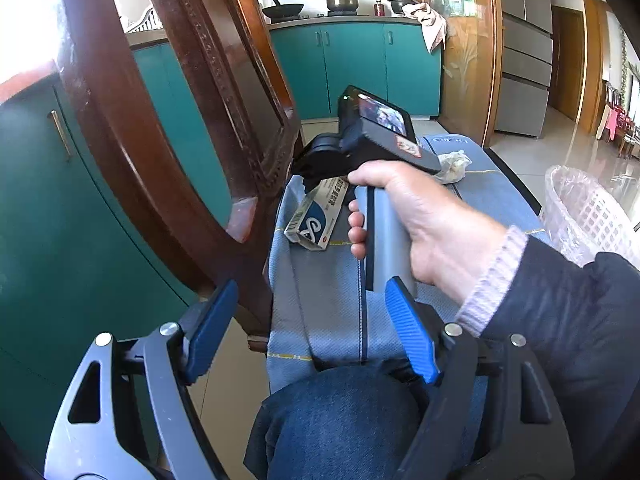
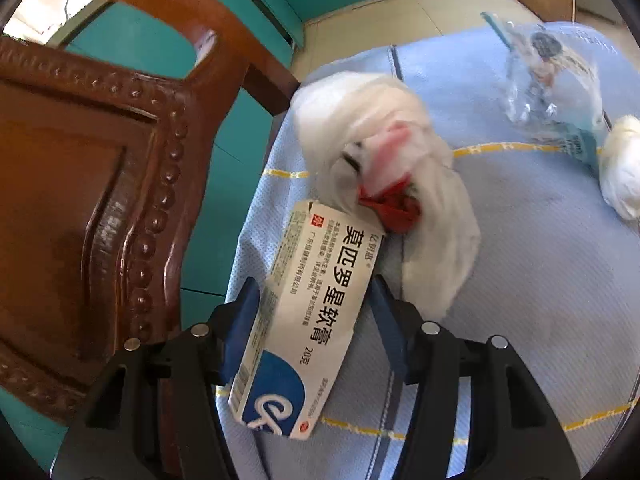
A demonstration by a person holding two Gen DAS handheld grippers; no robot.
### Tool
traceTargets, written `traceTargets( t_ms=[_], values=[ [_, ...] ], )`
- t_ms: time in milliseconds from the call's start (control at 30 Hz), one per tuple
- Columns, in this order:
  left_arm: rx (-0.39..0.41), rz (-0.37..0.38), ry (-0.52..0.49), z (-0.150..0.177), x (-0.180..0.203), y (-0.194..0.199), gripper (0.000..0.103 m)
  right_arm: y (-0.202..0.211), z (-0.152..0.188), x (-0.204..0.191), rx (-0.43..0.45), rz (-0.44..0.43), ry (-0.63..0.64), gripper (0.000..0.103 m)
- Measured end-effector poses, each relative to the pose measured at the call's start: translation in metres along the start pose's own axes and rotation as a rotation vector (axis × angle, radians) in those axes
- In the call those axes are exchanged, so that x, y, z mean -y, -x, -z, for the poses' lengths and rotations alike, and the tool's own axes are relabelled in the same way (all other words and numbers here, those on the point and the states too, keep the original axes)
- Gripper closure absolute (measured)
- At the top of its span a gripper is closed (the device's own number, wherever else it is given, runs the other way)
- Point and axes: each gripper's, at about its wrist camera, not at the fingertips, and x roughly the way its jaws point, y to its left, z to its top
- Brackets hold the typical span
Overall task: Collect trash
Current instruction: 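Grasp the white-and-blue ointment box with the right tool and lift it, then grasp the white plastic bag with the left tool while the right tool holds the box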
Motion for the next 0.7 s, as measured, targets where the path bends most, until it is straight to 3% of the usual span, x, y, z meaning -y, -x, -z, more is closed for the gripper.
traceTargets(
  t_ms=[67,167,367,633,700],
  values=[
    [-0.001,0.0,0.005,0.001,-0.001,0.0,0.026,-0.002,0.004,-0.009,0.006,0.038,0.054,0.046],
    [0.002,0.009,0.006,0.0,0.0,0.002,0.026,-0.004,0.007,-0.022,0.011,0.11,0.156,0.055],
    [0.016,0.025,0.001,0.0,0.003,0.005,0.026,-0.006,0.023,-0.023,-0.026,0.165,0.341,0.058],
    [0.162,-0.004,-0.036,-0.048,0.026,0.041,0.026,0.068,0.06,0.062,0.022,0.284,0.402,0.058],
    [0.19,0.008,-0.056,-0.06,0.041,0.053,0.02,0.084,0.066,0.082,0.052,0.333,0.399,0.058]
  ],
)
